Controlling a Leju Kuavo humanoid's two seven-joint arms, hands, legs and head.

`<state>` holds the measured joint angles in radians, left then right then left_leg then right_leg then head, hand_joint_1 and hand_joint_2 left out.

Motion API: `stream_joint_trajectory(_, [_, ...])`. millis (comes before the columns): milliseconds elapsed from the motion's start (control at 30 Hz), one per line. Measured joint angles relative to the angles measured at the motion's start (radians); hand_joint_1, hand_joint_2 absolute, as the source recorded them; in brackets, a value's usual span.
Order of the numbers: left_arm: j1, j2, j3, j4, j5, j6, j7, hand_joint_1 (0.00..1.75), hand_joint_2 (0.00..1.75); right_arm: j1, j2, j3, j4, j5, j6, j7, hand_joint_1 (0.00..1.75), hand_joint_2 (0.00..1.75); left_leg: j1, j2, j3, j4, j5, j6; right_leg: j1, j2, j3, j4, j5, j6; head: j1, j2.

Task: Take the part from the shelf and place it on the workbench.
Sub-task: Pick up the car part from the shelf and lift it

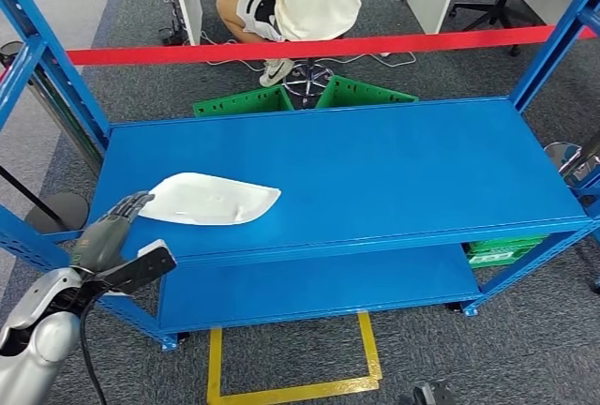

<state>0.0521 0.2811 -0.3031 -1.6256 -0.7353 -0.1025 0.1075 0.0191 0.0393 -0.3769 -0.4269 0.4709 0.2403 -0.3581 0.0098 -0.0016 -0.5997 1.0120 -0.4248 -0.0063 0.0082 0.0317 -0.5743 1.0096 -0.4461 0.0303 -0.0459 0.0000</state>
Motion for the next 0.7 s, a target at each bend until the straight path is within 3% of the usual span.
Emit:
stream_joint_trajectory(400, [-0.05,0.0,-0.003,0.075,-0.051,-0.003,0.001,0.0,1.75,0.002,0.0,0.04,-0.032,-0.024,0.001,0.017,0.0,0.0,0.001,0.0,0.002,-0.003,0.002,-0.002,0.001,0.0,0.0,0.002,0.0,0.0,0.0,0.0])
stream_joint_trajectory(700, [-0.18,-0.009,-0.041,0.167,-0.181,0.011,-0.032,0.0,1.75,0.004,0.0,0.084,-0.06,-0.083,0.0,0.043,0.0,0.0,0.001,0.0,0.002,-0.003,0.002,-0.003,0.001,0.0,0.0,0.002,0.0,-0.001,0.0,0.0])
